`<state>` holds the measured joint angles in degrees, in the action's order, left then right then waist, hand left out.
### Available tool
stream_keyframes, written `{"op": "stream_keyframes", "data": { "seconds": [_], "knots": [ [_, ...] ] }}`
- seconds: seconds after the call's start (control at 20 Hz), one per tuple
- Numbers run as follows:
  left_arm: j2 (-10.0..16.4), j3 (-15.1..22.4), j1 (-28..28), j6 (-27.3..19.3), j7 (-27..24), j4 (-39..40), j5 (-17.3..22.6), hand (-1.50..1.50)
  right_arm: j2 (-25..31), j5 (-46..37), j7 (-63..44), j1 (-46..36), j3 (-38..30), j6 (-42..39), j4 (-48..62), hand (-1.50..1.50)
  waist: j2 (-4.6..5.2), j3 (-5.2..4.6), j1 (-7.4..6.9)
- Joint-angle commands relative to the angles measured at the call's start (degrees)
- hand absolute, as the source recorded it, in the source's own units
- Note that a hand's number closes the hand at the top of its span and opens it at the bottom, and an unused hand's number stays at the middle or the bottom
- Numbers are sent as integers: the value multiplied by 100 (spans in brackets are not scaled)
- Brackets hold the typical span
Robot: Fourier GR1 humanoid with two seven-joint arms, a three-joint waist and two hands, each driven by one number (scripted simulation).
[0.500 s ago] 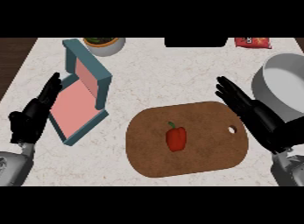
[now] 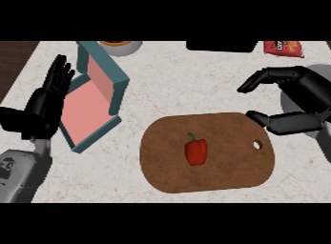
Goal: Pick the bell pepper from the cutting board and place it in the pot
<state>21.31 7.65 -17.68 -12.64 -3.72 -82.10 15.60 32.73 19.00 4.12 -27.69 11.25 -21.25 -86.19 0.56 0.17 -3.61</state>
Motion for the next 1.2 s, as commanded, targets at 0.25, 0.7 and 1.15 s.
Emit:
{"op": "stream_keyframes", "data": {
  "seconds": [0.25,0.7,1.15],
  "knots": [
    [-104,-264,-82,-10,132,-187,270,0,277,-2224,3768,-163,397,-544,1409,-150,34,6,46],
    [13,-542,17,118,172,-128,322,0,701,-3807,3390,-1146,1317,-626,1581,-150,-49,-23,254],
    [-264,-512,22,-112,506,-379,35,0,-28,-4431,1982,-1069,1538,-1135,726,-150,-69,-19,380]
  ]
}}
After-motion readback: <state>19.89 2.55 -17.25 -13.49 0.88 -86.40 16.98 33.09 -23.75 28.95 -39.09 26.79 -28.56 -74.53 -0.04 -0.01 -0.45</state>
